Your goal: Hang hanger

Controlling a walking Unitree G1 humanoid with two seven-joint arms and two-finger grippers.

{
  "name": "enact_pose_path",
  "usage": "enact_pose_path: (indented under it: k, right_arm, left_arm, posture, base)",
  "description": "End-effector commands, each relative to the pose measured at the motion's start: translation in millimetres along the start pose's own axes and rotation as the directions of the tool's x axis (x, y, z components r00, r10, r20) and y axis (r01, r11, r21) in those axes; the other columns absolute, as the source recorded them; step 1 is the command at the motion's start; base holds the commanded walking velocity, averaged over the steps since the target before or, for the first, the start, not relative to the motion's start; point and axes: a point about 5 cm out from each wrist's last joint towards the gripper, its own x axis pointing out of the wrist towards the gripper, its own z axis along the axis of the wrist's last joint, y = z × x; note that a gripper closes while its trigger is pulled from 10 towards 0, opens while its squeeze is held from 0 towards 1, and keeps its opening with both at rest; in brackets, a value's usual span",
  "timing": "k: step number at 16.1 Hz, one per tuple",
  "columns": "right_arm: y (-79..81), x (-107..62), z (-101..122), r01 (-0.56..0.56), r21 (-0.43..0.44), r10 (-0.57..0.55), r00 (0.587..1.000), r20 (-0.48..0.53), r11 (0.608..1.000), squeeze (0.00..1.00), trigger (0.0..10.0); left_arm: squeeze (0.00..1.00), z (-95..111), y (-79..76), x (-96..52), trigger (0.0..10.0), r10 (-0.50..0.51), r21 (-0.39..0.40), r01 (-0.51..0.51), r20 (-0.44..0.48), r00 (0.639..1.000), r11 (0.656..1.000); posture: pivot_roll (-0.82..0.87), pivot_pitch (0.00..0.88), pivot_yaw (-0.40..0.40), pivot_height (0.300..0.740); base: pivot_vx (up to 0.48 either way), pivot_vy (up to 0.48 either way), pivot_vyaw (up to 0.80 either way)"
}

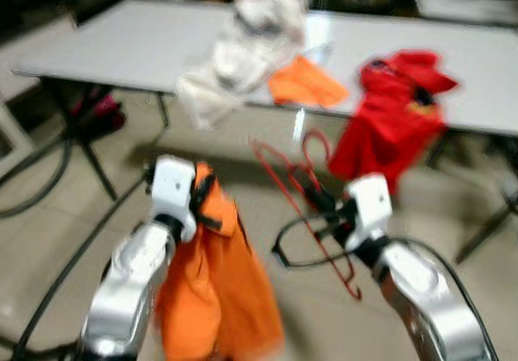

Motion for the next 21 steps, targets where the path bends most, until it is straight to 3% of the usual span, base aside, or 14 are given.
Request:
enact_pose_path:
  k: [1,6,11,15,19,21]
  right_arm:
    - [-2.1,1.2,-3.2,0.024,-0.010,-0.024,1.000,-0.005,1.000,0.00,10.0]
    - [-2.1,2.2,-3.8,0.006,-0.029,-0.006,1.000,-0.002,1.000,0.00,10.0]
    - [-4.2,3.8,-3.3,0.013,0.009,-0.013,1.000,0.011,1.000,0.00,10.0]
    - [-6.1,1.9,-6.0,0.021,0.009,-0.021,1.000,0.004,1.000,0.00,10.0]
    - [-3.2,-1.3,-6.1,0.007,0.010,-0.007,1.000,0.002,1.000,0.00,10.0]
    - [-3.7,-7.1,2.3,-0.067,0.036,0.067,0.998,0.019,0.997,0.00,10.0]
  left_arm:
    - [0.00,2.4,2.8,-0.8,10.0,0.011,0.022,-0.012,0.027,1.000,1.000]
    - [0.00,-7.1,3.9,-2.8,10.0,-0.040,0.056,0.041,-0.005,0.999,0.998]
    - [0.00,-15.3,16.1,-0.1,10.0,-0.085,0.116,0.093,-0.072,0.994,0.989]
    - [0.00,-12.2,23.9,5.7,10.0,-0.071,0.103,0.075,-0.046,0.996,0.992]
    - [0.00,-14.0,19.6,7.4,10.0,-0.113,0.101,0.119,-0.064,0.992,0.988]
    - [0.00,-11.9,21.7,11.9,10.0,-0.171,0.165,0.181,-0.075,0.982,0.969]
  posture:
    - [-0.05,0.006,0.006,0.740]
    - [-0.04,0.014,0.008,0.740]
    - [-0.03,0.020,0.032,0.740]
    - [-0.03,0.029,0.044,0.740]
    - [-0.03,0.031,0.045,0.740]
    - [-0.03,0.031,0.045,0.740]
  base:
    - [0.000,0.000,0.00]
    - [0.000,0.000,0.00]
    - [0.000,0.000,0.00]
    - [0.000,0.000,0.00]
    - [0.000,-0.224,0.00]
    - [0.000,0.000,0.00]
